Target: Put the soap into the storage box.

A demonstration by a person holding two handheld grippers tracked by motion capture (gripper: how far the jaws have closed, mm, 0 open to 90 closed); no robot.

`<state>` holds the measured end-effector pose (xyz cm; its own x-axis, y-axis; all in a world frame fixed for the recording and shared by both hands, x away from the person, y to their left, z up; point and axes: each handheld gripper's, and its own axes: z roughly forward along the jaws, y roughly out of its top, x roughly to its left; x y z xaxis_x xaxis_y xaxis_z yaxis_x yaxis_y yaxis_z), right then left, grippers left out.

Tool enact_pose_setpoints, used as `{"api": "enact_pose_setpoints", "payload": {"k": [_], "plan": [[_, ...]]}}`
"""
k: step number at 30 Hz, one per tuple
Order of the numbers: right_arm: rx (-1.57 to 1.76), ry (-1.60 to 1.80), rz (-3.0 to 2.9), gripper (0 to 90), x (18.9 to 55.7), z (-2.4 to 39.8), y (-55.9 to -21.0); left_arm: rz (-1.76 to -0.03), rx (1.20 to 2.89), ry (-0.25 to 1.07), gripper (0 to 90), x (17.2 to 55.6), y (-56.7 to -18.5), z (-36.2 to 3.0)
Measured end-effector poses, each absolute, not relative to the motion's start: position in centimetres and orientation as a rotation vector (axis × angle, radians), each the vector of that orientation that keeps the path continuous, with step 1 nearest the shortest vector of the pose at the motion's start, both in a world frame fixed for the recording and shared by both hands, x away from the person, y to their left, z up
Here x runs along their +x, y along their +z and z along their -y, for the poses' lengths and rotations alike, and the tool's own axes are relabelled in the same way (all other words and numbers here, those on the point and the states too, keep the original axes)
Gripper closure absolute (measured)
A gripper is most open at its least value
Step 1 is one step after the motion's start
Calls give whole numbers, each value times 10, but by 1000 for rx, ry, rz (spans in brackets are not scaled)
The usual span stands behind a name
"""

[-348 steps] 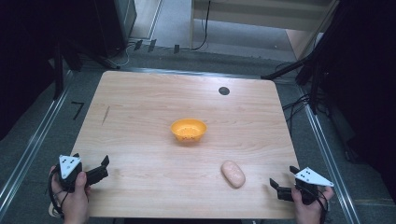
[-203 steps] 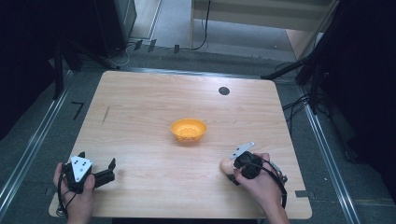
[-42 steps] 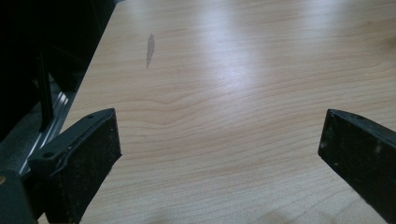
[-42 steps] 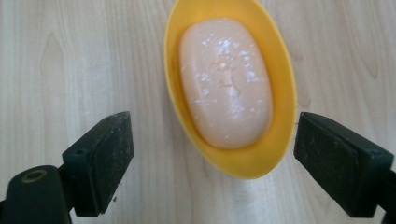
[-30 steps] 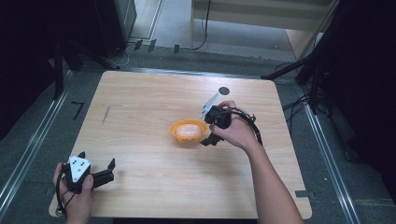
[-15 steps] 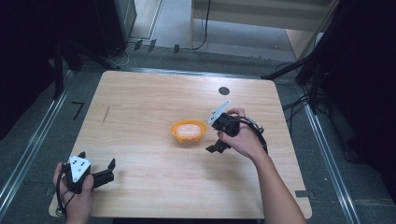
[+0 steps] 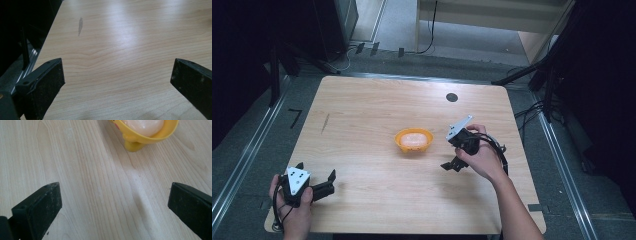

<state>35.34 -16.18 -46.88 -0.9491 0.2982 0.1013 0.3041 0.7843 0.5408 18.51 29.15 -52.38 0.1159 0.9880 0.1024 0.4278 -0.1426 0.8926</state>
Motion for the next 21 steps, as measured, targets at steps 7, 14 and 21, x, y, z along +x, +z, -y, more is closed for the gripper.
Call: {"api": "enact_pose_setpoints", "payload": {"k": [7,14,21], "plan": [[-570,-969,2928,0,341,178,-470,-1397,1678,989,0,185,-524,-291],[-641,-996,2919,0,330,190,-479,-1398,1678,989,0,185,-524,-291],[-716,-1033,2903,0,320,205,-490,-1399,1680,992,0,185,-524,-291]]}}
